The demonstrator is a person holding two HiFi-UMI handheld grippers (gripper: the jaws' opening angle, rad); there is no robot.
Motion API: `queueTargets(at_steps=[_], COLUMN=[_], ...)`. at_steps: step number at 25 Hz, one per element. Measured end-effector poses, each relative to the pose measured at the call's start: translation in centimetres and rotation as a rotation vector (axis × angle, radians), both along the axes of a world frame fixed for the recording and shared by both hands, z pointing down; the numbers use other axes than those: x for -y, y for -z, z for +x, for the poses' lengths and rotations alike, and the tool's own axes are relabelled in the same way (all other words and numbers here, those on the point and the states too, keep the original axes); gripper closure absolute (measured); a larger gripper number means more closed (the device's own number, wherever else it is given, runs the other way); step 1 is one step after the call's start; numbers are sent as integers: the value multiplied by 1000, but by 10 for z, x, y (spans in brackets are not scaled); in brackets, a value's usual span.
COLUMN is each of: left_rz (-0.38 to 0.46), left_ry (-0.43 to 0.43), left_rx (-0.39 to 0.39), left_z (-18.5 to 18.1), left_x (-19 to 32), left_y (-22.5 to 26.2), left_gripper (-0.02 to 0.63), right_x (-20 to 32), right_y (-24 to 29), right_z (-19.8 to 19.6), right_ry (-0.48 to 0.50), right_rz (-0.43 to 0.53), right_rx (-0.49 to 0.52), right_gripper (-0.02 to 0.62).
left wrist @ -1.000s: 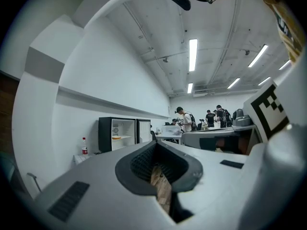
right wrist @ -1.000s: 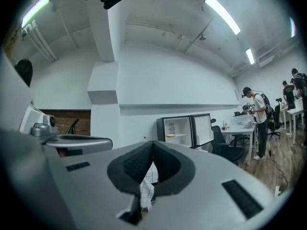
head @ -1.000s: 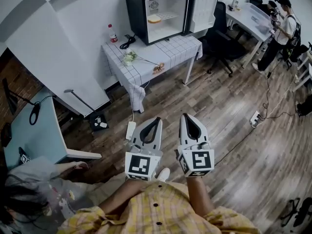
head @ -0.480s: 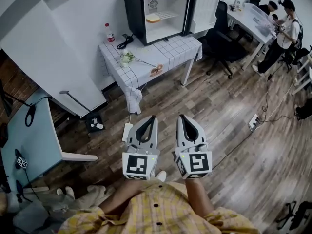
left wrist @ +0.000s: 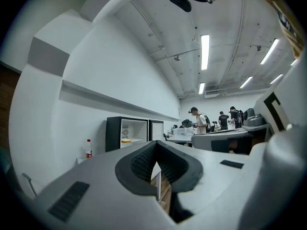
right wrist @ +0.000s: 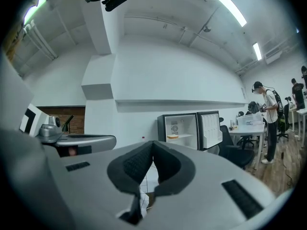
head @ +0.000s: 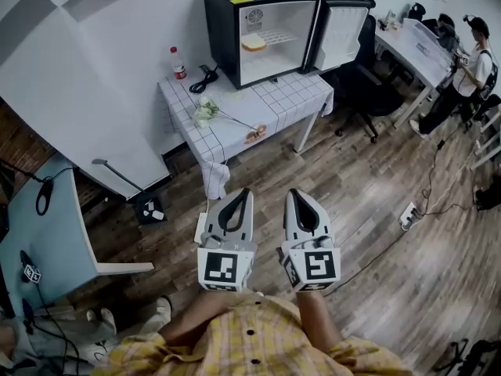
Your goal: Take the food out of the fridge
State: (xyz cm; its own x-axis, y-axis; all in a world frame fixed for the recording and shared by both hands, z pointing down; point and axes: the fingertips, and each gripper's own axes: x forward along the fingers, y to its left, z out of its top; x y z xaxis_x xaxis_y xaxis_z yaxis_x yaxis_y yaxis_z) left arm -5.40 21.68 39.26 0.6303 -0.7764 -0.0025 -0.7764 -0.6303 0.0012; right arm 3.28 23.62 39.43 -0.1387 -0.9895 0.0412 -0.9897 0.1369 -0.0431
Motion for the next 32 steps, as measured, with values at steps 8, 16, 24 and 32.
queueTargets(at_steps=[8, 16, 24, 32], left_rz=[-3, -16, -29, -34], left_ry=[0, 0, -15, -37], left_rx=[-3, -12, -35, -46], left_z=[8, 2, -4, -7], left_x=[90, 157, 204, 225], left_y=[7, 11, 10, 8], left_gripper=[600, 600, 600, 600], right_x=[86, 152, 199, 221], right_y=[5, 8, 11, 16], right_z=[12, 7, 2, -7], right_ry=[-11, -10, -32, -38], right_rz=[-9, -28, -33, -39], right_rx=[6, 5, -11, -36], right_gripper=[588, 588, 588, 588])
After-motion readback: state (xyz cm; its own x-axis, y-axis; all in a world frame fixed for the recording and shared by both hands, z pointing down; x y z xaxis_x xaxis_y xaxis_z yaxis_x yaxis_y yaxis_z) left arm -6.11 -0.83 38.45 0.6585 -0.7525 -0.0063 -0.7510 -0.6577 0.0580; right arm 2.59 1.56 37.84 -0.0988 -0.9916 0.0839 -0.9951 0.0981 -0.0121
